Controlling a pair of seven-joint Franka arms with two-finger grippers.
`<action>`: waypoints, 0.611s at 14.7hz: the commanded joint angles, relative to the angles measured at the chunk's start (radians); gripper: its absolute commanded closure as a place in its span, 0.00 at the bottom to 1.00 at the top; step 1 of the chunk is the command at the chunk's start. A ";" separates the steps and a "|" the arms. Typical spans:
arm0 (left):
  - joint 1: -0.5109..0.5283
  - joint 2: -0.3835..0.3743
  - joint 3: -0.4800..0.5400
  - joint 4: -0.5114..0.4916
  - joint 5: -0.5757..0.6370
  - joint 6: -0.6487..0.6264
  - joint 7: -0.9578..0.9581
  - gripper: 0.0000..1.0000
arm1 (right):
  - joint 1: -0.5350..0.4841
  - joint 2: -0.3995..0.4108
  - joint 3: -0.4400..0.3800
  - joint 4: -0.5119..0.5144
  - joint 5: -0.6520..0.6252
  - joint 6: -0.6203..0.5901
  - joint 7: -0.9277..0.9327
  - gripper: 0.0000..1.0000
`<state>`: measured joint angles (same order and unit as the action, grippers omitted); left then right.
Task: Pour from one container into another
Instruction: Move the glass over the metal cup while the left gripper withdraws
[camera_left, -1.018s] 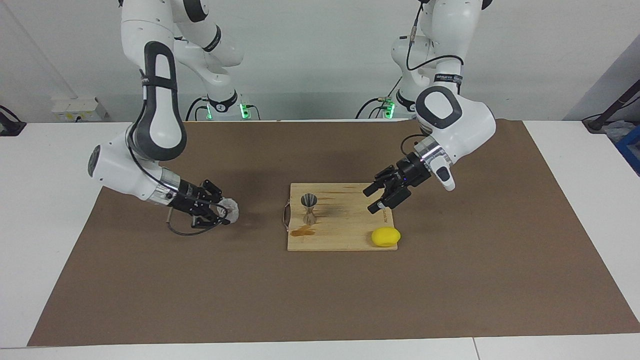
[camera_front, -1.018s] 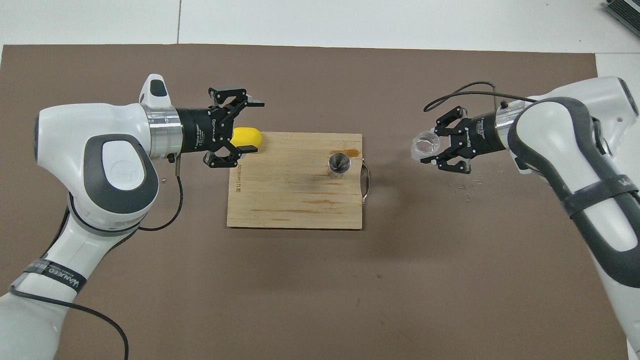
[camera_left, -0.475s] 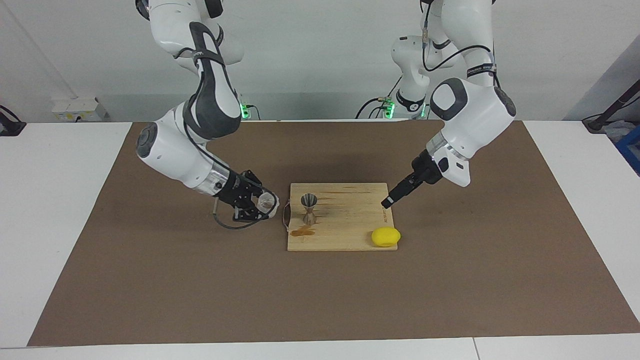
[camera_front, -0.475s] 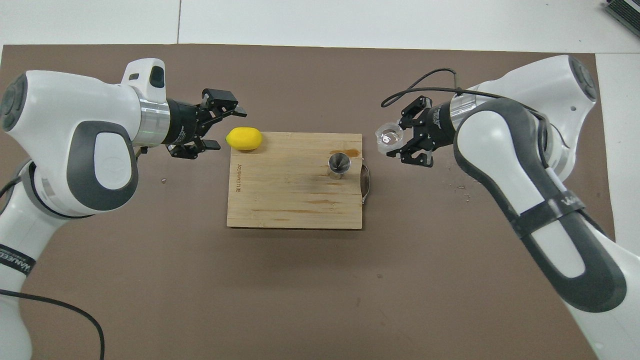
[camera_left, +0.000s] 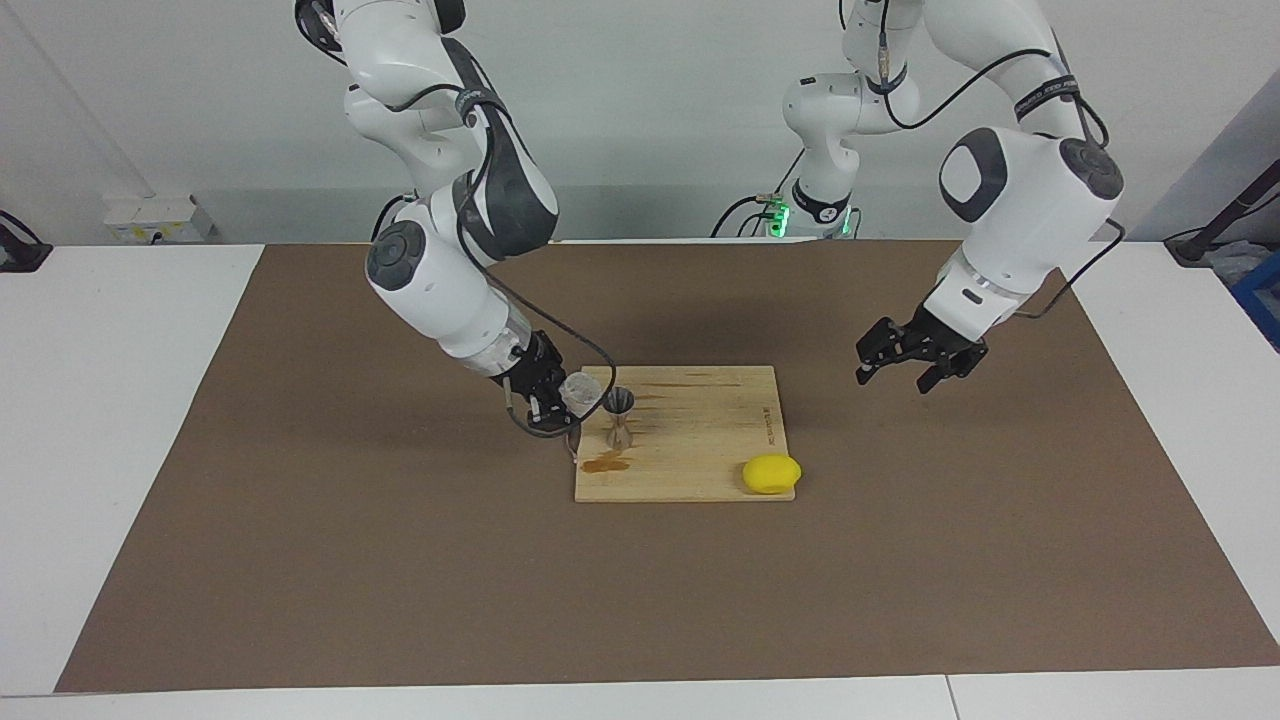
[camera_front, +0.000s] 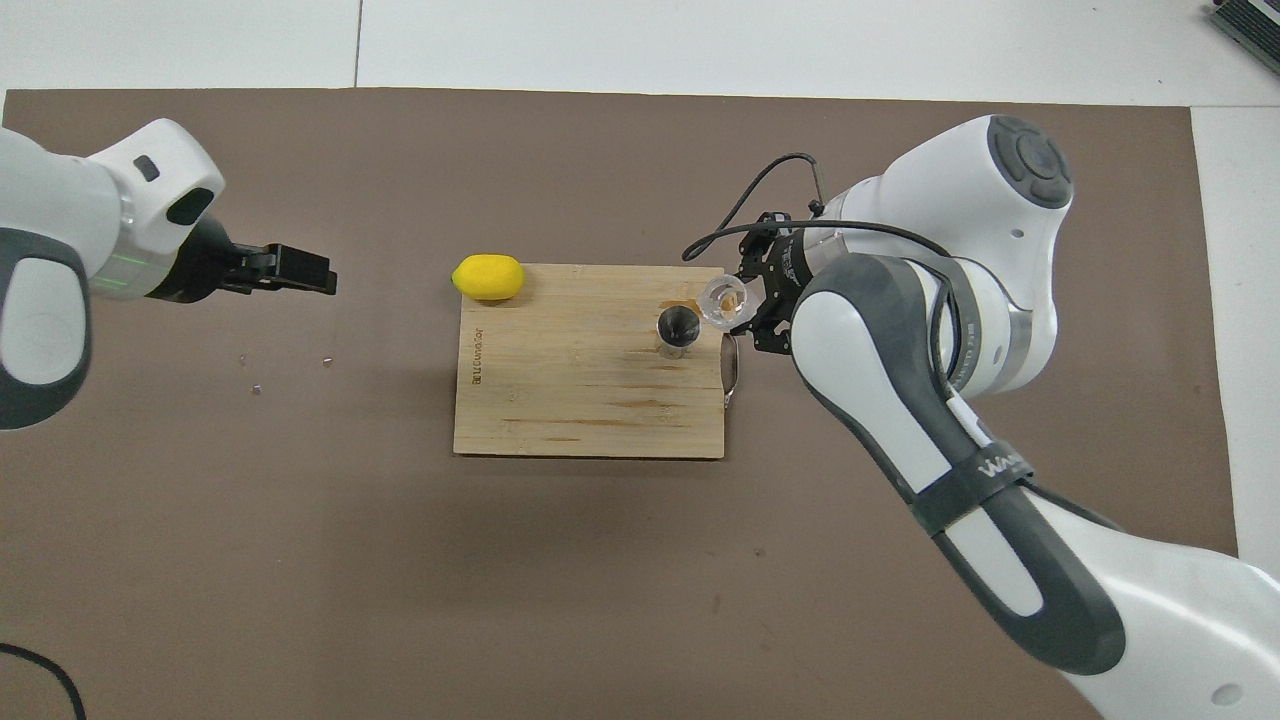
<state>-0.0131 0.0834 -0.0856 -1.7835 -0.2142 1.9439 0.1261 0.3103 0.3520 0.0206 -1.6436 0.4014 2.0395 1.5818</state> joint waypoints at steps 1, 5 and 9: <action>0.083 -0.068 -0.008 -0.030 0.041 -0.091 0.194 0.00 | 0.021 0.015 0.001 0.027 -0.070 0.002 0.020 0.85; 0.099 -0.131 -0.009 -0.048 0.201 -0.187 0.245 0.00 | 0.056 0.015 -0.001 0.027 -0.166 -0.004 0.040 0.86; 0.076 -0.143 -0.009 0.002 0.239 -0.224 0.030 0.00 | 0.062 0.015 -0.001 0.038 -0.231 -0.008 0.050 0.87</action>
<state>0.0847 -0.0404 -0.0915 -1.7948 -0.0040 1.7415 0.2642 0.3679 0.3523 0.0204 -1.6348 0.2252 2.0395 1.5994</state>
